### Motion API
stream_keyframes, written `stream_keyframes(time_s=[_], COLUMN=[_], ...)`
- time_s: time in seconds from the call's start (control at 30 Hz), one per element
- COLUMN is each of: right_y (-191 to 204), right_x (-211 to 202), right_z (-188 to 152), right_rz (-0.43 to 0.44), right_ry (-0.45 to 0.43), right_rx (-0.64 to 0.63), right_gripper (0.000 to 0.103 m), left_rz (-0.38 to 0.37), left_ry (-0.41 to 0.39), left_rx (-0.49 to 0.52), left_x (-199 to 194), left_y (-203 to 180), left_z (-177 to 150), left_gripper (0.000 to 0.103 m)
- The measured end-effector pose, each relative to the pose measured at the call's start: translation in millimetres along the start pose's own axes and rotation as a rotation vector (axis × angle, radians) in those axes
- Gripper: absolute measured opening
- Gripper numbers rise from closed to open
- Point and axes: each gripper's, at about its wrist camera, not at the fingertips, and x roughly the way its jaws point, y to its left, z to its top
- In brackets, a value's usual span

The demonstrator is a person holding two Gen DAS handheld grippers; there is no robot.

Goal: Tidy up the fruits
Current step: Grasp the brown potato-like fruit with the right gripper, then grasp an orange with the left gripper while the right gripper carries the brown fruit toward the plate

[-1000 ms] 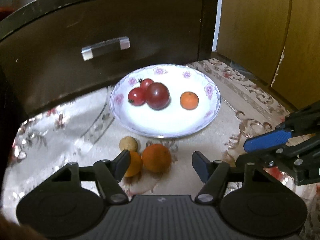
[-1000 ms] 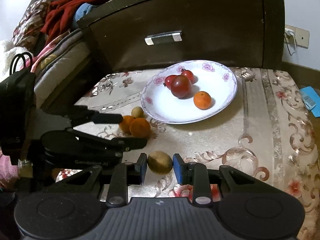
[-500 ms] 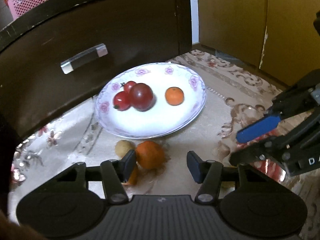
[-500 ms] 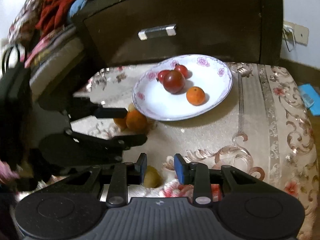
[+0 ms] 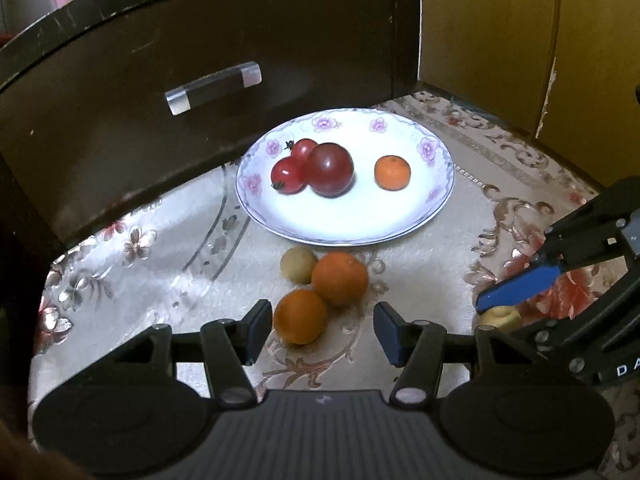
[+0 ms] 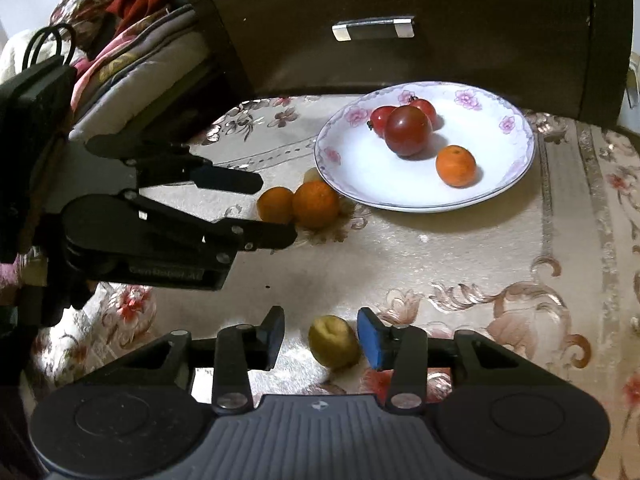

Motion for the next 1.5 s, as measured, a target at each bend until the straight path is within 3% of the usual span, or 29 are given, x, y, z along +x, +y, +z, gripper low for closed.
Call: stream_keyframes(time_s=[0.53,0.63,0.77,0.93,1.5], right_y=[7.9,7.2,8.7,9.9,-1.1], right_x=[-8.0,-9.0,-10.2,-9.5,-16.7], right_z=[-8.1,-9.1,-9.5,-8.0,-1.1], right_rz=[-0.055,-0.062,-0.080,-0.082,-0.096], right_ry=[0.015,0.015,0.022,0.022,-0.032], right_rx=[-0.091,-0.093,-0.108,-0.108,-0.034], right_gripper=[0.037,0.034,0.022,0.021,0.021], left_rz=[0.018,0.018,0.031,0.039,0.027], left_ry=[0.020,0.023,0.026,0.037,0.034], left_rx=[-0.070,-0.075,-0.077,-0.105,-0.128], left_x=[20.8,20.6,18.6,17.0,8.4], left_y=[4.6,3.7,3.2,10.2,14.6], left_z=[-4.2,-4.0,-3.1,-3.0,-3.6], left_gripper=[0.063,0.059,0.051,0.038,0.038])
